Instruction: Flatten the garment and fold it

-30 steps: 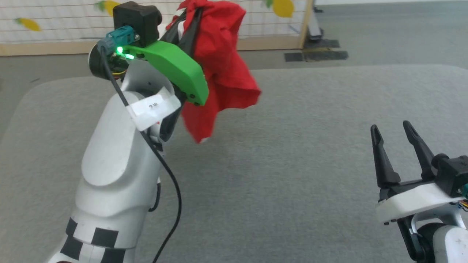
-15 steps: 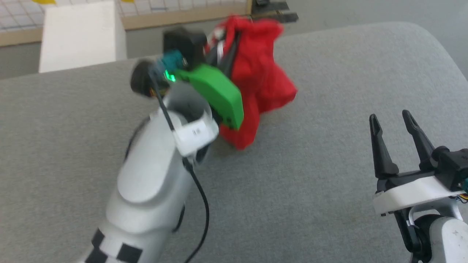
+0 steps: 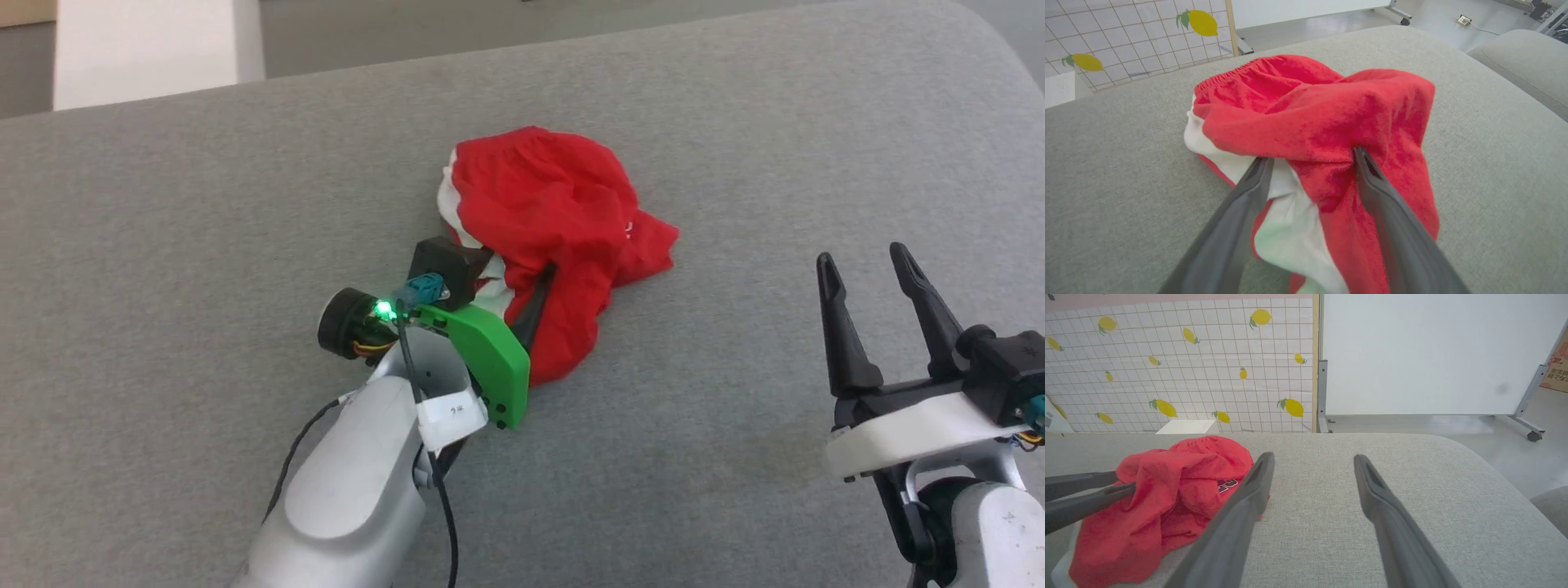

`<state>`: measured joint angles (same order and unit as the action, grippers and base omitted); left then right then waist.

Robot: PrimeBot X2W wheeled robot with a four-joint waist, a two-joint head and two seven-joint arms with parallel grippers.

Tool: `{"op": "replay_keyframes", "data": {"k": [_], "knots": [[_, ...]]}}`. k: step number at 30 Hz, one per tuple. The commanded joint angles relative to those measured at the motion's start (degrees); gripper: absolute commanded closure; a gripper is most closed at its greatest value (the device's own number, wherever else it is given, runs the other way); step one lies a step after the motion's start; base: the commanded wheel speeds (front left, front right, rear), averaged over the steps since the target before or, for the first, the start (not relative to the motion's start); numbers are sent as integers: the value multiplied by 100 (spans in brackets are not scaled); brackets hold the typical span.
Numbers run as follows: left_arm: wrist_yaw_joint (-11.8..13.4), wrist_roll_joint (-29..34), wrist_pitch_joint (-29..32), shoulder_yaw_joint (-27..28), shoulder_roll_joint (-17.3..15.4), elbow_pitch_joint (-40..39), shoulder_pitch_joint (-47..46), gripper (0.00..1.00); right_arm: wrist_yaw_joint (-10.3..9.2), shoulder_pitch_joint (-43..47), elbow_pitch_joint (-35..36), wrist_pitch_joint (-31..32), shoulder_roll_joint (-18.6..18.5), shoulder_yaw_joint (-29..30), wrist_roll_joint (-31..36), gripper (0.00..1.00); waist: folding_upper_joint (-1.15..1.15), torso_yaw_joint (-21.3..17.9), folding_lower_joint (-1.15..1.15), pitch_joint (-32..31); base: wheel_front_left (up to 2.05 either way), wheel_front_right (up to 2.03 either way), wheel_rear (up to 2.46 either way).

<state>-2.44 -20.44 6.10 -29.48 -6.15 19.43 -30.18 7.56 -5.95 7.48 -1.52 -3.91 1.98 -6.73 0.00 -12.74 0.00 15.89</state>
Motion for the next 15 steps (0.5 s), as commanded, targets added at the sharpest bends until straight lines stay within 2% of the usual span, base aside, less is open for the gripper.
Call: {"op": "replay_keyframes", "data": {"k": [1,8,15], "knots": [[18,-16,-93,49,-26,-5,-15,0,-8,-63,-34,15,-24,9,25,0,0,246,0,-207,0,0,0],[49,-240,-404,374,-212,-282,73,0,-8,91,-136,141,-141,104,-45,0,0,720,0,-748,0,0,0],[373,-324,-593,921,-748,-723,424,0,-8,367,-195,261,-194,81,-130,0,0,1188,0,-1267,0,0,0]]}}
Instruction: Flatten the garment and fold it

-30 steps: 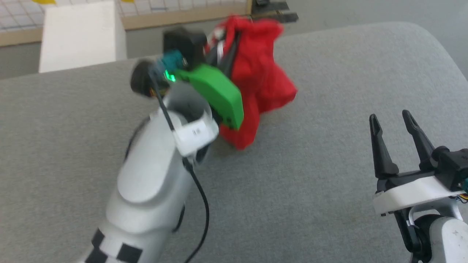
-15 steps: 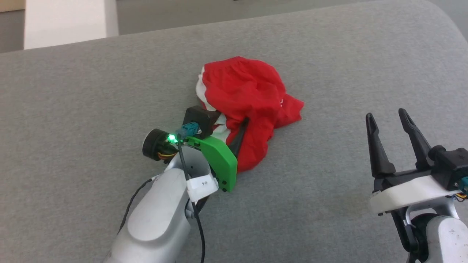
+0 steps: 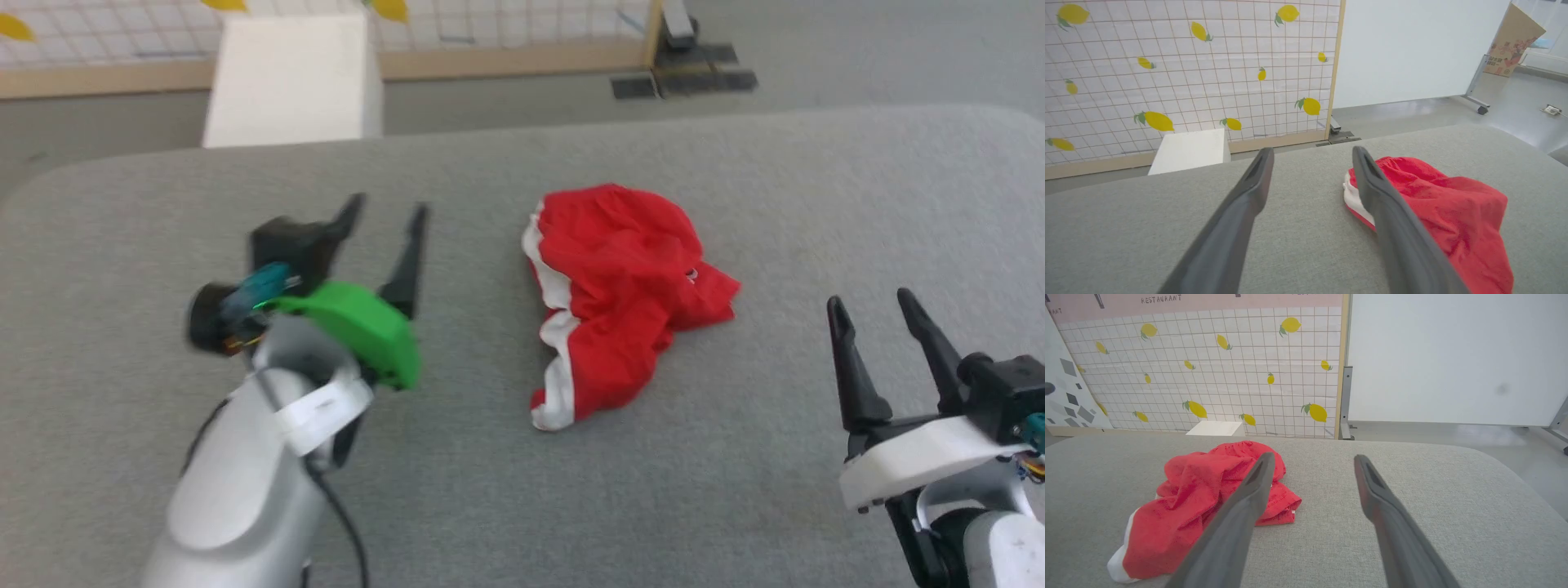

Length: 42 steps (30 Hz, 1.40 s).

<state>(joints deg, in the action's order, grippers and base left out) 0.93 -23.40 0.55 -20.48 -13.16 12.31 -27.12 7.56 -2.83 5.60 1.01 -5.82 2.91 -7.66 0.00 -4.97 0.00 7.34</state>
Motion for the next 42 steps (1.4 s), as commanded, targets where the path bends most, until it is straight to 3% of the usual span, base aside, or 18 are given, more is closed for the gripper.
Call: {"op": "replay_keyframes", "data": {"k": [1,6,10,19,38,42], "knots": [[107,-51,-66,118,-123,-91,224,0,-8,96,-14,25,-1,-17,-47,0,0,469,0,-468,0,0,0],[364,-97,-188,408,-408,-438,836,0,-8,290,-32,44,26,-58,-73,0,0,687,0,-636,0,0,0],[366,-31,-291,357,-584,-706,1369,0,-8,431,-50,21,41,-163,-71,0,0,772,0,-693,0,0,0],[538,-13,-742,279,-530,-1248,2356,0,-8,695,-81,-61,163,-257,-56,0,0,808,0,-722,0,0,0],[548,-19,-762,56,-465,-1524,2430,0,-8,624,-48,-30,220,-264,4,0,0,852,0,-483,0,0,0],[550,-22,-771,13,-405,-1565,2317,0,-8,527,-1,622,-11,-563,-95,0,0,967,0,-269,0,0,0]]}}
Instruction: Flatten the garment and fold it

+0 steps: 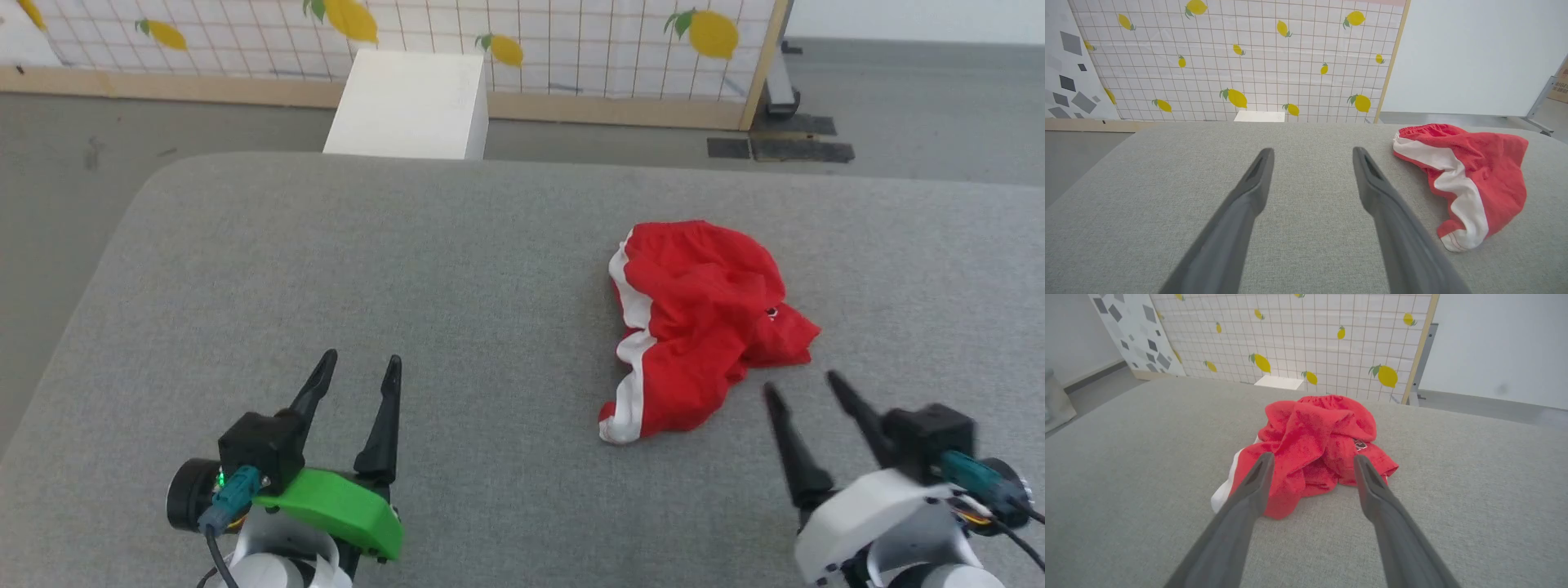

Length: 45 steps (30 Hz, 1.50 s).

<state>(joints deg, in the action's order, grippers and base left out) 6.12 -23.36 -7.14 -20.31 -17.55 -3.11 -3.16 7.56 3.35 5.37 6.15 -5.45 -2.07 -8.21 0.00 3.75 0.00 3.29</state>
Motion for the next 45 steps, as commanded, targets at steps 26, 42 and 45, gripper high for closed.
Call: {"op": "replay_keyframes", "data": {"k": [26,42,45], "knots": [[-24,-27,-375,-341,588,467,-819,0,-8,-2016,-929,4725,-1198,-1655,-1048,0,0,1572,0,1357,0,0,0],[-13,-122,-340,-396,545,653,-711,0,-8,-1072,494,5629,-3034,-2175,-2233,100,0,755,0,504,0,0,0],[10,-131,-308,-424,551,641,-675,0,-8,-686,718,5868,-3382,-1937,-2352,100,0,663,0,388,0,0,0]]}}
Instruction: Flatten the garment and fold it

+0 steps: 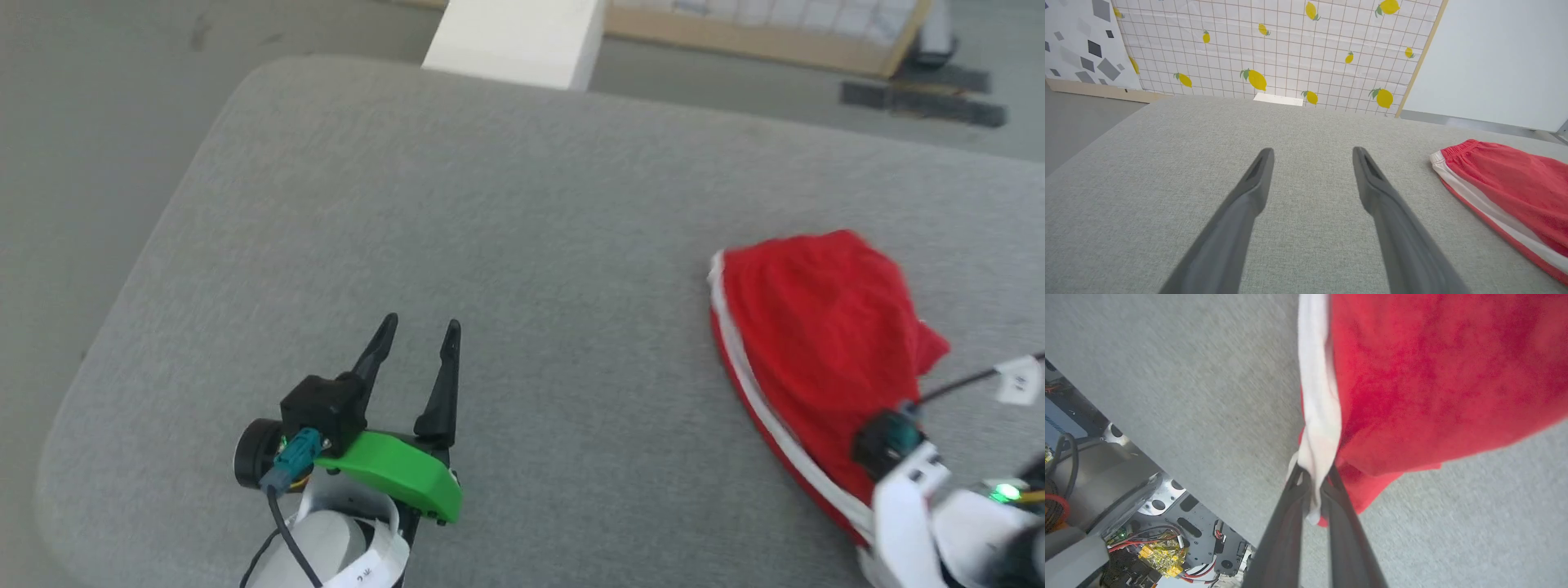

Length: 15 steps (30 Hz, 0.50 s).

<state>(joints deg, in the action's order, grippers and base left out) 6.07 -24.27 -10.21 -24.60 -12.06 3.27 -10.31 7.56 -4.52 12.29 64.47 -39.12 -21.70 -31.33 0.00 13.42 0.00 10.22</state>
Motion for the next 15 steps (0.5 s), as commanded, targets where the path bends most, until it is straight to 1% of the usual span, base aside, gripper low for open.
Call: {"op": "replay_keyframes", "data": {"k": [1,4,6,7,15], "knots": [[23,-43,8,-2,3,-6,50,0,-8,224,53,82,-73,111,-73,100,0,-317,0,-317,0,0,0],[29,-67,27,-28,17,-30,68,0,-8,609,106,134,-188,317,-63,100,0,-343,0,-312,0,0,0],[25,-75,43,-53,22,-42,74,0,-8,731,132,-23,-106,440,-10,100,0,-364,0,-296,0,0,0],[21,-77,49,-64,21,-46,76,0,-8,737,149,-162,-38,503,42,0,0,-376,0,-295,0,0,0],[45,-127,109,-44,-72,-78,138,0,-8,478,289,-1441,893,1296,137,0,0,-628,0,-473,0,0,0]]}}
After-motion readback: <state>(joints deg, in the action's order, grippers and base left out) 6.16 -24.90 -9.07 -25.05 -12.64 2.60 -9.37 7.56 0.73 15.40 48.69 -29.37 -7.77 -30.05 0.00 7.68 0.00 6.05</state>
